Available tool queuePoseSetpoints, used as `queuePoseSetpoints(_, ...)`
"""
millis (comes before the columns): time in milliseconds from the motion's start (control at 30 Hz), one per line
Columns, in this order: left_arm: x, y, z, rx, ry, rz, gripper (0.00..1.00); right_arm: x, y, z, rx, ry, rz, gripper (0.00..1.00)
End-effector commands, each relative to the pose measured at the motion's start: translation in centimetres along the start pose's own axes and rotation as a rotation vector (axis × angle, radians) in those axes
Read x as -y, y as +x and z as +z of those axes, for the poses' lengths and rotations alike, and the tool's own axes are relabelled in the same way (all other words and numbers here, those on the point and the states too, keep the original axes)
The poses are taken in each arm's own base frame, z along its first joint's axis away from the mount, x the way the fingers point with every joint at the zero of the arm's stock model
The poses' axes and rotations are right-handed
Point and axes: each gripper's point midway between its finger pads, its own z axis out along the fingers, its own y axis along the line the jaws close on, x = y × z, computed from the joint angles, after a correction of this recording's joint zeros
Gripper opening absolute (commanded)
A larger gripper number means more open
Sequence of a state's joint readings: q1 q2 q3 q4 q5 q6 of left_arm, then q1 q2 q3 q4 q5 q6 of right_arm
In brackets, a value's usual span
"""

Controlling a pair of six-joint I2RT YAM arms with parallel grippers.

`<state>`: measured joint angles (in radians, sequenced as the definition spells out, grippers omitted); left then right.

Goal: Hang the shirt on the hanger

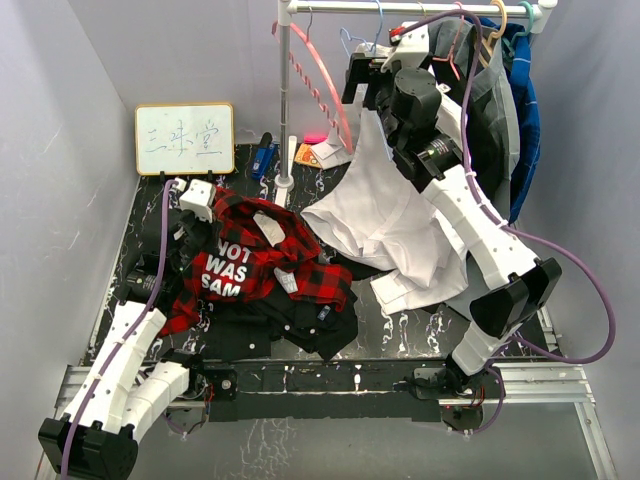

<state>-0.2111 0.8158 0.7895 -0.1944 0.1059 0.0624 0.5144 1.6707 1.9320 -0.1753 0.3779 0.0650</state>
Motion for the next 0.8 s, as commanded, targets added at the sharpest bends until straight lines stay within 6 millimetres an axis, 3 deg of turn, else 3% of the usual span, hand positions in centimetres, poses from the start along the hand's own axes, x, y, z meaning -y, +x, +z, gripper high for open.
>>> queuePoseSetpoints(0, 0.1, -1.1, -0.2, 0.043, 0.01, 0.0, 0.0, 1.7, -1.5, 0.0, 0.053, 0.058, 0.026, 0.91)
queuePoseSetpoints(300, 0.1, -1.0, 0.0, 0.036, 0.015, 0.006, 0.0, 3.8, 0.4, 1.7, 0.042, 0.124, -0.037, 0.98)
queuePoseSetpoints(467, 0.2, -0.6, 0.1, 0.029, 0.016, 0.01, 0.0, 4.7, 2.6, 2.6, 0.003, 0.135, -0.05, 0.97)
queuePoseSetpoints(667, 0.4, -0.2, 0.4, 0.017, 0.033, 0.013, 0.0, 4.8, 4.8, 3.1, -0.031, 0.112, -0.046, 0.77)
queuePoseSetpoints(767, 0.6, -0.1, 0.4, 0.011, 0.047, 0.015, 0.0, 4.8, 5.0, 2.8, -0.015, 0.101, -0.041, 0.5)
